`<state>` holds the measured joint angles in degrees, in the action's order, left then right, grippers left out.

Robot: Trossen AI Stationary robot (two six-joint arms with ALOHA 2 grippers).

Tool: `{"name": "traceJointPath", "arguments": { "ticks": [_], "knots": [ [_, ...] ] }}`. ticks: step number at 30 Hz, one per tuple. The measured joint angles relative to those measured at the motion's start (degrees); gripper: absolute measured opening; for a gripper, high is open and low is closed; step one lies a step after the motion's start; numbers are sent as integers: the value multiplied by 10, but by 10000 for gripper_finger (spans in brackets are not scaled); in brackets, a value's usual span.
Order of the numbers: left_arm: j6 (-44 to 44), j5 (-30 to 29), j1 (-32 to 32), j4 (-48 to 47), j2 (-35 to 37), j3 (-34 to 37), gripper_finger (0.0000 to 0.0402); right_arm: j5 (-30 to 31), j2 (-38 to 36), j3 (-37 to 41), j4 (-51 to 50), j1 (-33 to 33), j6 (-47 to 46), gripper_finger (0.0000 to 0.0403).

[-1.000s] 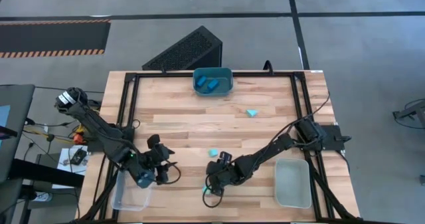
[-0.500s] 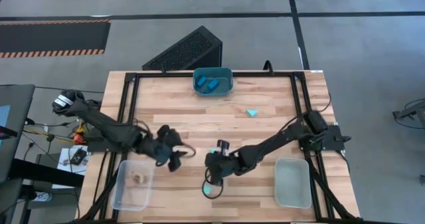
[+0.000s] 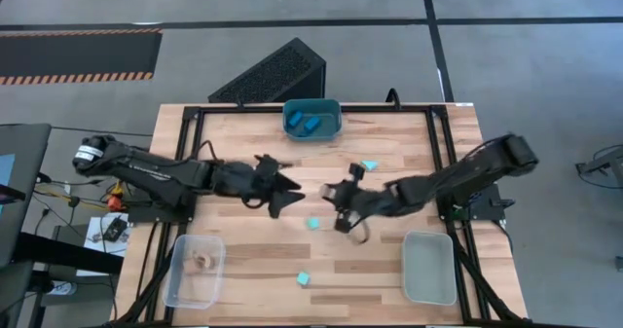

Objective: Sort & place blocks by color
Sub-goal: Put the brown block into the transparent bin

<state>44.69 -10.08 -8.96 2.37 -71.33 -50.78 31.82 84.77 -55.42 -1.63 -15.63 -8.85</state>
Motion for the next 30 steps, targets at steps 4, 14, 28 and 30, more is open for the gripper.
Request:
{"name": "traceJointPath", "arguments": {
  "ticks": [4, 14, 28, 30],
  "knots": [
    [0, 48, 27, 87, -11, 0, 212, -135, -82, 63, 98, 34, 54, 123],
    [67, 88, 65, 269, -104, 0, 304, -217, -145, 79, 136, 85, 225, 132],
    [183, 70, 90, 293, -161, 0, 346, -210, -112, 80, 136, 87, 304, 136],
    [193, 72, 98, 290, -161, -1, 346, -195, -112, 80, 140, 89, 304, 136]
  ]
}}
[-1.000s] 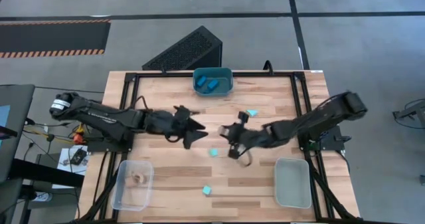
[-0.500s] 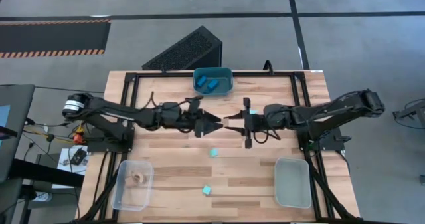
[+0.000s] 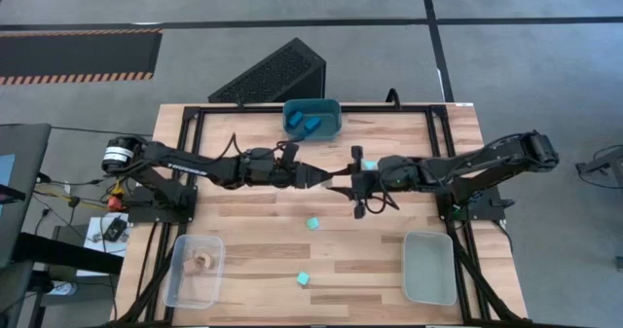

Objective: Sort & place blocks by color
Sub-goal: Put the brown block into the transparent bin

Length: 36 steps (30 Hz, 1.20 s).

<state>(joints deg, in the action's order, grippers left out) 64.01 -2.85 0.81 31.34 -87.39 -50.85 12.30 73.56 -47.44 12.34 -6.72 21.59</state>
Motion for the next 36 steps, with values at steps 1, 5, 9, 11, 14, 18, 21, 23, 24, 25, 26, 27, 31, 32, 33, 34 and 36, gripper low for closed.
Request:
{"name": "traceJointPath", "arguments": {
  "ticks": [1, 5, 9, 11, 14, 18, 21, 23, 24, 25, 26, 27, 31, 32, 33, 34, 36],
  "knots": [
    [7, 2, 4, 1, 0, 0, 346, 8, 0, 0, 0, 2, 0, 136],
    [20, 11, 14, 2, 0, 0, 346, 13, 0, 0, 3, 17, 1, 136],
    [28, 34, 15, 31, 0, 0, 346, 13, 0, 0, 8, 29, 6, 137],
    [21, 36, 15, 26, 0, 0, 346, 13, 0, 0, 8, 33, 23, 138],
    [0, 19, 13, 18, 0, 0, 346, 3, 0, 0, 8, 36, 52, 138],
    [-1, -5, 11, 1, 0, 0, 346, -5, 0, 0, 6, 35, 60, 139],
    [8, -7, 11, -2, 0, 0, 346, -5, 0, 0, 7, 35, 60, 139],
    [10, -8, 11, -3, 0, 0, 346, -4, 0, 0, 7, 35, 59, 139],
    [9, -11, 11, -4, 0, 0, 346, -5, 0, 0, 7, 35, 59, 139],
    [6, -13, 11, -4, 0, 0, 346, -5, 0, 0, 7, 35, 59, 139],
    [3, -14, 11, -4, 0, 0, 346, -5, 0, 0, 7, 35, 59, 140],
    [1, -14, 11, -3, 0, 0, 346, -5, 0, 0, 7, 35, 59, 141],
    [-11, -3, 11, 1, 0, 0, 345, -19, 0, 0, 10, 35, 59, 142],
    [-11, 6, 11, 4, 0, 0, 345, -26, 0, 0, 13, 35, 57, 142],
    [-10, 20, 11, 10, 0, 0, 345, -35, 0, 0, 19, 35, 54, 142],
    [-10, 34, 10, 19, 0, 0, 345, -45, 0, 0, 28, 35, 49, 142],
    [-10, 52, 5, 38, 0, 0, 345, -61, -1, -1, 46, 31, 39, 142]
  ]
}}
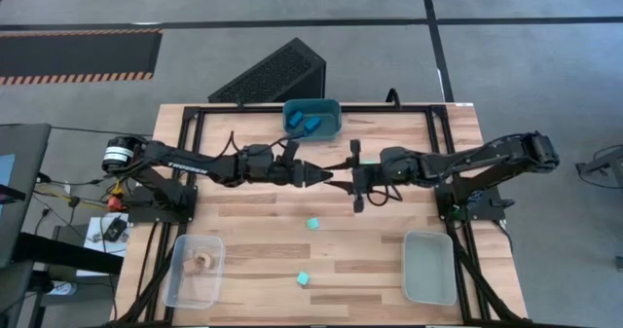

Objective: Sort & place blocks by color
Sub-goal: Put the brown block into the transparent bin

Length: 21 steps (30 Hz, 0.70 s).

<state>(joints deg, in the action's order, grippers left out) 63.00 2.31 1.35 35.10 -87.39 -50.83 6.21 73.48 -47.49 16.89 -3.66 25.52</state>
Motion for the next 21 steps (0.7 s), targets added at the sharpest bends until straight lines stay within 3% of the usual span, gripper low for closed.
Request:
{"name": "traceJointPath", "arguments": {
  "ticks": [11, 21],
  "knots": [
    [-8, 3, -6, 5, 0, 0, 338, -3, 0, 0, 5, -4, -1, 143],
    [3, 3, -11, 9, 0, 0, 253, -3, 0, 0, 2, -5, -2, 148]
  ]
}}
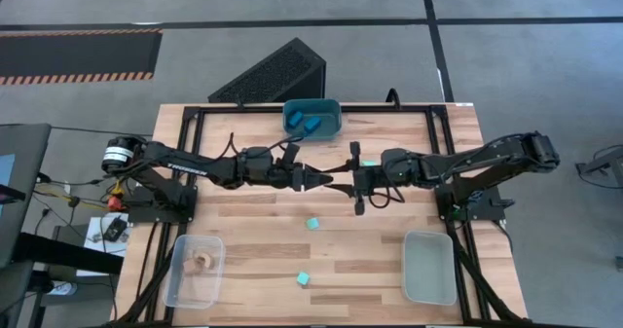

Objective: Sort & place blocks by color
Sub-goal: Put the brown block into the transparent bin

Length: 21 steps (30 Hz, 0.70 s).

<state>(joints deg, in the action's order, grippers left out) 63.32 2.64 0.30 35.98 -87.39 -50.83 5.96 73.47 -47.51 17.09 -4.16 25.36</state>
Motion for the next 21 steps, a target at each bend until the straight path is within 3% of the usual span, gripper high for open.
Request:
{"name": "traceJointPath", "arguments": {
  "ticks": [14, 21],
  "knots": [
    [4, -1, -2, 6, 0, 0, 251, 0, 0, 0, 3, 0, -21, 163],
    [-1, -3, -2, 12, 0, 0, 251, 19, 1, 0, 2, 2, -59, 201]
  ]
}}
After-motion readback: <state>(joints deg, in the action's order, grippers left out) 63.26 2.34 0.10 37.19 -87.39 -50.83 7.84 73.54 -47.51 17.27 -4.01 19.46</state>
